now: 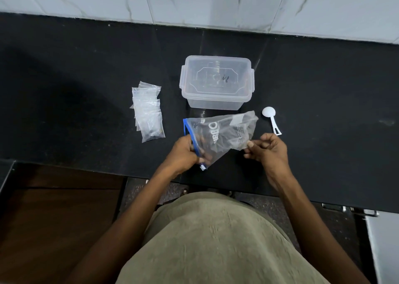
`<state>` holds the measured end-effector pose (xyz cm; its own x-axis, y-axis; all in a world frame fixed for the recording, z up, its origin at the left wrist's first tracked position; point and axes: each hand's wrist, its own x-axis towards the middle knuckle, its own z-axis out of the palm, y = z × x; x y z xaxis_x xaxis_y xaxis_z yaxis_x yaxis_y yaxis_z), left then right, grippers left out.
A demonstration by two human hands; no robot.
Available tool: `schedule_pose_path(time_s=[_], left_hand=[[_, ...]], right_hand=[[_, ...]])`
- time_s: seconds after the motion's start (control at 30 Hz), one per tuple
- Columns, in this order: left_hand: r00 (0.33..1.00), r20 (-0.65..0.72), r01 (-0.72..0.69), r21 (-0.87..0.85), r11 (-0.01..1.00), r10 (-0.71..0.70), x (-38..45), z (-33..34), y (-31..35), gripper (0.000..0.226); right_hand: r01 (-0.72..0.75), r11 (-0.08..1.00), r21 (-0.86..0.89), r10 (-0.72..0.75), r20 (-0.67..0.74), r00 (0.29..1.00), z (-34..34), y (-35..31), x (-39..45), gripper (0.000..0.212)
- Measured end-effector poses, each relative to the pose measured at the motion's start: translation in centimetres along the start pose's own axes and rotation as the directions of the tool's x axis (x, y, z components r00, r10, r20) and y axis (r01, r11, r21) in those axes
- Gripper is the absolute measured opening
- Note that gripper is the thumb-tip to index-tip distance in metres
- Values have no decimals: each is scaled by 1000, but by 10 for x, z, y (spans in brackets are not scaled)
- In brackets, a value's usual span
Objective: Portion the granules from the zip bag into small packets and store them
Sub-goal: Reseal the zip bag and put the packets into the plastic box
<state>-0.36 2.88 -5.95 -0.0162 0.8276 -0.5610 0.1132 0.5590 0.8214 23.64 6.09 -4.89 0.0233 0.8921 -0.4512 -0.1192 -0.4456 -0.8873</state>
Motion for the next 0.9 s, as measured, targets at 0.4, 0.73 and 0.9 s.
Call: schedule_pose_path(time_s=[0.4,0.73,0.9], left_hand=[[986,-131,-102,-1,995,101,5,-24,6,36],[995,-54,-98,-280,955,86,-4,3,16,29],[982,-190,-92,-385,918,18,-7,11,20,37]], right_hand=[[148,637,-757,-282,-50,958,-16,0,-3,28],[759,47,-650,-515,635,576,47,-2,-29,31],[764,14,-645,-627,590,509,51,-2,-19,11]])
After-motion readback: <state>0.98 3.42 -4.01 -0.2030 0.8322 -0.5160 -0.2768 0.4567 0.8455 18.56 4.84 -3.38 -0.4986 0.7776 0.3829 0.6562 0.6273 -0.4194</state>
